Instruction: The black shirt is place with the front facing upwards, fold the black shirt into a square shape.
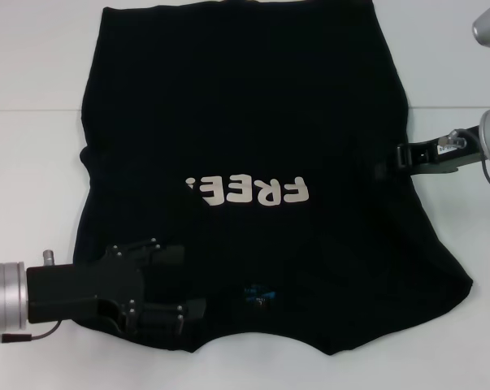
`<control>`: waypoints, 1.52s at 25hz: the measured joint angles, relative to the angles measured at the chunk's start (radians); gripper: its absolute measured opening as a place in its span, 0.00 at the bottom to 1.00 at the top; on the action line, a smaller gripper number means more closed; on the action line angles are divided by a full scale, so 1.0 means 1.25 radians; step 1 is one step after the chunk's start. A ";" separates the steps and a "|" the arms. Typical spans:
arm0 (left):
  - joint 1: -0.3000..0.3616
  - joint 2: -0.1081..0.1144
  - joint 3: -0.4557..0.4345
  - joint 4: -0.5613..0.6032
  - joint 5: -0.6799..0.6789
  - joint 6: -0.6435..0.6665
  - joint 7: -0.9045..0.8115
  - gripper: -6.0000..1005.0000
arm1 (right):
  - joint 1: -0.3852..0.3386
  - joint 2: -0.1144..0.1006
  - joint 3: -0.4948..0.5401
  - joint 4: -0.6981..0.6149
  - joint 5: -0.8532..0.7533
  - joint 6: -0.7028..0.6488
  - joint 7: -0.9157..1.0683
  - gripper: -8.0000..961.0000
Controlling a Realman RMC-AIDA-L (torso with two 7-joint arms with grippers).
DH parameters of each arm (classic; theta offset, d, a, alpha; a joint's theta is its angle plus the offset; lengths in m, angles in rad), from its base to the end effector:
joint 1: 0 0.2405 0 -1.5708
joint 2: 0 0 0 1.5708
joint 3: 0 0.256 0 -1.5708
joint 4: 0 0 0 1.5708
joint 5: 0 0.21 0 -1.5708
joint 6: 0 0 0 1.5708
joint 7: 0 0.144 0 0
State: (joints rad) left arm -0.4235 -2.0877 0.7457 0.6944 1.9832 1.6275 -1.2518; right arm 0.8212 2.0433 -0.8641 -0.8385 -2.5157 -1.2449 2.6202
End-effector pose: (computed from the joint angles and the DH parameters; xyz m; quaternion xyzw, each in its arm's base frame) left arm -0.2794 0.2953 -0.0044 -0.9502 -0.1709 -0.2339 0.1150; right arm 0.2108 0.4327 0.0219 -0.8084 0.5410 0.0418 0.2283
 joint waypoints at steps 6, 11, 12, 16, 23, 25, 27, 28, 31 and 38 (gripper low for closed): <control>-0.004 0.001 -0.033 -0.017 -0.002 0.002 -0.045 0.93 | -0.032 0.010 0.008 0.010 0.091 0.013 -0.073 0.08; -0.015 0.009 -0.076 -0.036 -0.002 0.006 -0.124 0.93 | -0.117 0.002 0.017 0.081 0.339 0.010 -0.318 0.36; -0.016 0.013 -0.085 -0.038 -0.002 0.007 -0.161 0.93 | -0.117 0.002 0.017 0.081 0.339 0.010 -0.318 0.40; -0.026 0.042 -0.093 -0.040 0.000 0.016 -0.346 0.93 | -0.164 0.005 0.010 0.100 0.369 -0.019 -0.543 0.56; -0.033 0.110 -0.098 -0.042 0.012 0.047 -0.687 0.93 | -0.227 0.041 0.011 0.107 0.387 -0.054 -0.932 0.71; -0.034 0.128 -0.099 -0.044 0.031 0.047 -0.775 0.93 | -0.228 0.041 0.010 0.124 0.389 -0.061 -0.993 0.76; -0.033 0.143 -0.104 -0.043 0.061 0.039 -0.857 0.93 | -0.228 0.042 0.012 0.142 0.390 -0.064 -1.058 0.81; -0.030 0.148 -0.107 -0.040 0.076 0.033 -0.892 0.93 | -0.228 0.042 0.013 0.152 0.392 -0.063 -1.088 0.85; -0.028 0.163 -0.115 -0.033 0.136 0.023 -0.969 0.93 | -0.228 0.043 0.011 0.169 0.398 -0.059 -1.138 0.95; -0.051 0.178 -0.133 -0.030 0.238 0.004 -1.042 0.92 | -0.217 0.043 0.007 0.173 0.399 -0.056 -1.156 0.98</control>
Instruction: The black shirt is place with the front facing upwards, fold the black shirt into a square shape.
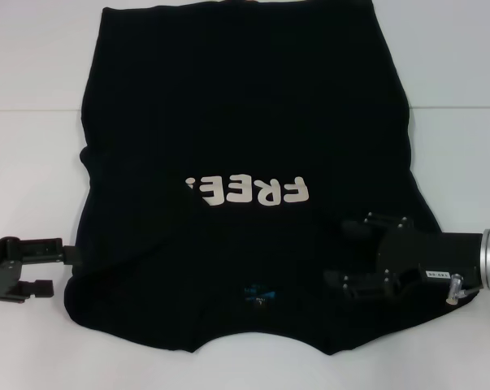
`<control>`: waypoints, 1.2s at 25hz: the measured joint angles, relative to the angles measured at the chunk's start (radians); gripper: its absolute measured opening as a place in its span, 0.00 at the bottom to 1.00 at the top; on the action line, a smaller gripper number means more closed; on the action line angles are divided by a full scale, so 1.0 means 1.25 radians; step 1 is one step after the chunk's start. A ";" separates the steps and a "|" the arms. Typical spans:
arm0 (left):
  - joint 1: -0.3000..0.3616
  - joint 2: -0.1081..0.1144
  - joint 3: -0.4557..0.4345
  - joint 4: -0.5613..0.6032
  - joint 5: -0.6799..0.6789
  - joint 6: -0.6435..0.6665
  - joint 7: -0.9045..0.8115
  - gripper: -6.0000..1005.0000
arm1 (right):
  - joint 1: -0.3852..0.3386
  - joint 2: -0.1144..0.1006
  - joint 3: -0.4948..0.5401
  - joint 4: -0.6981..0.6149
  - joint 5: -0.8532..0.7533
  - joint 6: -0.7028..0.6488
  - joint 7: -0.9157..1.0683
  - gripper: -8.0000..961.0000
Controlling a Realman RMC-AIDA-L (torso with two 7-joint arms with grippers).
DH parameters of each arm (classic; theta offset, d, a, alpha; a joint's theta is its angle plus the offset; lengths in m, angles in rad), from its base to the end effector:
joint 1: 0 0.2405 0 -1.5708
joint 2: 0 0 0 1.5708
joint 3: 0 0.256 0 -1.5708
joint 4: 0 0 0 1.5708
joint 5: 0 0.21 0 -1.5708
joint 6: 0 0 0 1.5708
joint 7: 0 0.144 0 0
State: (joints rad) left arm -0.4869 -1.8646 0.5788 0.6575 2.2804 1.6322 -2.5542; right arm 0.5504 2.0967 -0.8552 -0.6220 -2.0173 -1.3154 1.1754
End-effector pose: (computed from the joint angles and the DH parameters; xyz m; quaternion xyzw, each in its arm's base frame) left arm -0.3397 0.3133 0.0857 -0.6623 -0.7290 -0.1531 0.0812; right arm 0.2677 0.3448 -0.0344 -0.9688 0.1156 0.1382 0.1699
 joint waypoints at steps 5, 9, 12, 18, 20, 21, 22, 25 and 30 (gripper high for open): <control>-0.008 -0.005 0.008 -0.001 0.020 -0.030 0.008 0.90 | 0.004 0.001 0.003 0.001 0.000 0.000 0.000 0.98; -0.011 -0.013 0.019 0.005 0.020 -0.044 0.031 0.89 | 0.007 0.001 0.005 0.008 0.000 0.001 0.000 0.98; -0.017 -0.016 0.055 0.019 0.026 -0.053 0.034 0.88 | 0.008 0.001 0.006 0.010 0.000 0.004 0.004 0.98; -0.057 -0.032 0.103 0.102 0.132 -0.051 -0.020 0.86 | 0.005 0.000 0.008 0.010 0.000 0.009 0.005 0.97; -0.071 -0.045 0.127 0.142 0.177 -0.051 -0.048 0.85 | 0.003 0.000 0.010 0.010 0.000 0.010 0.006 0.97; -0.079 -0.054 0.137 0.159 0.203 -0.052 -0.060 0.85 | 0.002 0.000 0.011 0.010 0.001 0.011 0.007 0.97; -0.085 -0.061 0.141 0.168 0.219 -0.051 -0.066 0.85 | 0.002 0.000 0.011 0.010 0.002 0.011 0.007 0.97; -0.106 -0.077 0.144 0.174 0.259 -0.051 -0.070 0.84 | -0.001 0.000 0.011 0.010 0.003 0.011 0.008 0.97; -0.116 -0.094 0.145 0.171 0.300 -0.065 -0.064 0.82 | -0.005 0.000 0.011 0.010 0.003 0.011 0.009 0.97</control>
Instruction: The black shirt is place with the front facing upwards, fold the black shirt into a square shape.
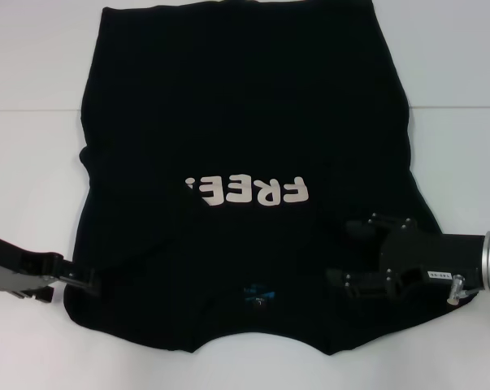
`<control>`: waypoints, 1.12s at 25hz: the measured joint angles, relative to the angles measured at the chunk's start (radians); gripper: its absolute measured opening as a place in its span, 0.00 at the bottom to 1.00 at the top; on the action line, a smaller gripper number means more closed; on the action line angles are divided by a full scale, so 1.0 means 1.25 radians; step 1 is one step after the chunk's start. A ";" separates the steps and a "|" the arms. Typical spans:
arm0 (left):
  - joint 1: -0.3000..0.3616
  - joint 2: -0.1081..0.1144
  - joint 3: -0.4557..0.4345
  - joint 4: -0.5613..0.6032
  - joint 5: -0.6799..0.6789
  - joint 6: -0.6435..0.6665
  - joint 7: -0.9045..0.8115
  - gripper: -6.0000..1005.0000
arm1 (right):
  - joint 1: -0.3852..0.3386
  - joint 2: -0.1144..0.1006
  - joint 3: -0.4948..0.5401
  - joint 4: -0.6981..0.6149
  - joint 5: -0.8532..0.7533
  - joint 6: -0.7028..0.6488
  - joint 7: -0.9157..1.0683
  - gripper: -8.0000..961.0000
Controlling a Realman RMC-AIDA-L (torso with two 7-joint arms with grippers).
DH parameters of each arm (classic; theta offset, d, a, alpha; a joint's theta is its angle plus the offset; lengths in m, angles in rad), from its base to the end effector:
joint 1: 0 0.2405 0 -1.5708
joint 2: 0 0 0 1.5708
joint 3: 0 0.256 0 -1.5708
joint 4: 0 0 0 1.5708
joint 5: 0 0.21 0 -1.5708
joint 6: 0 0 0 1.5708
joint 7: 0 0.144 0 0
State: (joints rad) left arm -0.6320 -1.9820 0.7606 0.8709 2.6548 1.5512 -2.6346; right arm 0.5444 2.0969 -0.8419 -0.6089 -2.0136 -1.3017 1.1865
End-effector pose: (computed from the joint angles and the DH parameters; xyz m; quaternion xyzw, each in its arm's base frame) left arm -0.3049 0.3528 0.0556 -0.7359 -0.6541 0.0580 0.1651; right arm 0.2724 0.3439 -0.0346 -0.9648 0.1337 0.1410 0.1770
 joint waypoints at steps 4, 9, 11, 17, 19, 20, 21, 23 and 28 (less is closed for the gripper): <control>-0.002 -0.007 0.000 -0.002 0.004 -0.009 0.007 0.81 | -0.001 0.000 0.000 0.000 0.007 0.000 0.000 0.97; -0.004 -0.018 0.014 0.000 0.005 -0.019 0.023 0.79 | -0.001 0.000 0.000 0.000 0.009 -0.001 0.001 0.97; -0.004 -0.021 0.023 0.006 0.006 -0.019 0.027 0.79 | -0.001 0.000 0.000 0.000 0.010 -0.002 0.001 0.97; 0.005 -0.029 0.031 0.042 0.010 -0.024 0.034 0.77 | -0.002 -0.002 0.000 -0.002 0.011 -0.002 0.020 0.97; 0.006 -0.029 0.037 0.044 0.011 -0.025 0.035 0.63 | -0.002 -0.003 0.000 -0.004 0.011 -0.002 0.022 0.97; 0.006 -0.029 0.043 0.044 0.012 -0.026 0.036 0.57 | -0.002 -0.003 0.000 -0.004 0.011 -0.002 0.022 0.97; 0.006 -0.029 0.043 0.044 0.012 -0.026 0.036 0.55 | -0.002 -0.003 0.000 -0.005 0.011 -0.002 0.022 0.97; 0.006 -0.029 0.044 0.043 0.012 -0.029 0.037 0.50 | -0.002 -0.003 0.000 -0.005 0.011 -0.002 0.022 0.97; 0.009 -0.029 0.062 0.039 0.013 -0.043 0.038 0.39 | -0.002 -0.002 0.000 -0.006 0.011 -0.002 0.022 0.97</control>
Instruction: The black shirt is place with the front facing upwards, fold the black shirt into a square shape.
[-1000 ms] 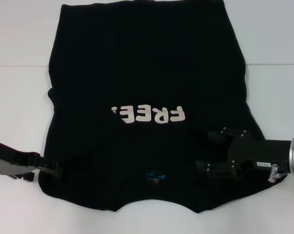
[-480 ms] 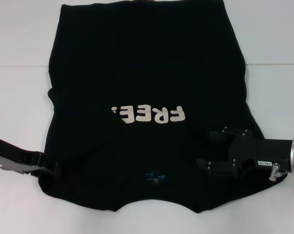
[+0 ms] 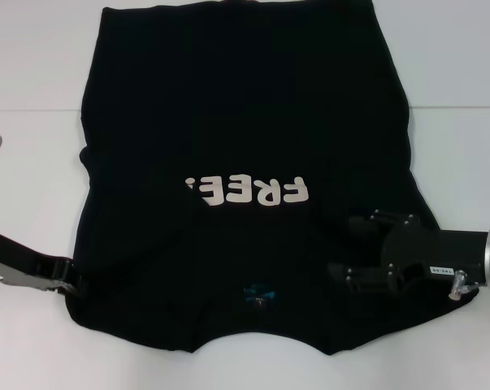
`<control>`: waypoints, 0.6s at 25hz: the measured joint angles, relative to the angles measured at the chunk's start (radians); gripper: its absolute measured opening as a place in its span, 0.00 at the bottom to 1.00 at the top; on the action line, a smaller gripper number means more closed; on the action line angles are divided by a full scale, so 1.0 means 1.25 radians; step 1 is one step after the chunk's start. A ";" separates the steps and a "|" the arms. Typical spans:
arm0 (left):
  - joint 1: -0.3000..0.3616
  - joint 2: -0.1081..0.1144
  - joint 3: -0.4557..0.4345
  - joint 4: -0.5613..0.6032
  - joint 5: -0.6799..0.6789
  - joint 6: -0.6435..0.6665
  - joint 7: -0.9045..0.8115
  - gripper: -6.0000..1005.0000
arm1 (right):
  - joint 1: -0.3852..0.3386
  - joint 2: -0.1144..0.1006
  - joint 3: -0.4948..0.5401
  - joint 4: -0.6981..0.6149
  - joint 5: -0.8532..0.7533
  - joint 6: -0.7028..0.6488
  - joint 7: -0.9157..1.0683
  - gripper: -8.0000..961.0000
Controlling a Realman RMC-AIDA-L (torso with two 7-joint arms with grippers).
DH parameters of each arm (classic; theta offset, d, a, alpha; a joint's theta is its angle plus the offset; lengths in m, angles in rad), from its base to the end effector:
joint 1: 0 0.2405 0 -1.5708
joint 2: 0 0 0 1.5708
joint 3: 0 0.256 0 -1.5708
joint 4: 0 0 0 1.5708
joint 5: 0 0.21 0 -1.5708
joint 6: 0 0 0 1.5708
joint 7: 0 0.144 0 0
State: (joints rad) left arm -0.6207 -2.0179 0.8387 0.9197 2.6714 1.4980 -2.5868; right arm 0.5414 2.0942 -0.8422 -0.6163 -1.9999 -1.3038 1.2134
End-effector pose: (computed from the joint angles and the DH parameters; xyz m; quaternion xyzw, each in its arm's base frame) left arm -0.2989 0.3565 0.0433 -0.7687 -0.6067 0.0832 0.1849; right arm 0.2718 0.3453 -0.0315 -0.9615 0.1456 0.1479 0.1802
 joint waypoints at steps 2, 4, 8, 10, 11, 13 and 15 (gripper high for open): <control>0.001 0.000 0.002 0.000 0.000 -0.004 0.000 0.35 | 0.000 0.000 0.000 -0.001 0.002 0.000 0.000 0.97; 0.001 0.001 0.002 -0.001 0.001 -0.007 0.000 0.28 | 0.000 0.000 0.000 -0.001 0.006 -0.002 0.000 0.97; 0.001 0.003 -0.002 -0.001 0.002 -0.010 0.001 0.11 | 0.000 -0.004 0.000 -0.015 0.006 -0.002 0.059 0.97; 0.001 0.004 -0.004 -0.002 0.002 -0.010 0.003 0.08 | -0.003 -0.007 0.000 -0.050 -0.001 -0.004 0.139 0.97; 0.001 0.005 -0.006 -0.002 0.002 -0.010 0.005 0.07 | -0.008 -0.008 -0.001 -0.084 -0.011 -0.012 0.203 0.97; 0.001 0.005 -0.008 -0.003 0.000 -0.009 0.012 0.04 | -0.020 -0.013 -0.001 -0.157 -0.040 -0.032 0.331 0.97; 0.001 0.006 -0.009 -0.003 -0.002 -0.004 0.020 0.03 | -0.029 -0.021 -0.001 -0.255 -0.093 -0.062 0.493 0.97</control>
State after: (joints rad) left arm -0.6197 -2.0103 0.8277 0.9157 2.6685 1.4925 -2.5622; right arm 0.5046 2.0685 -0.8430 -0.9345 -2.1158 -1.3819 1.8297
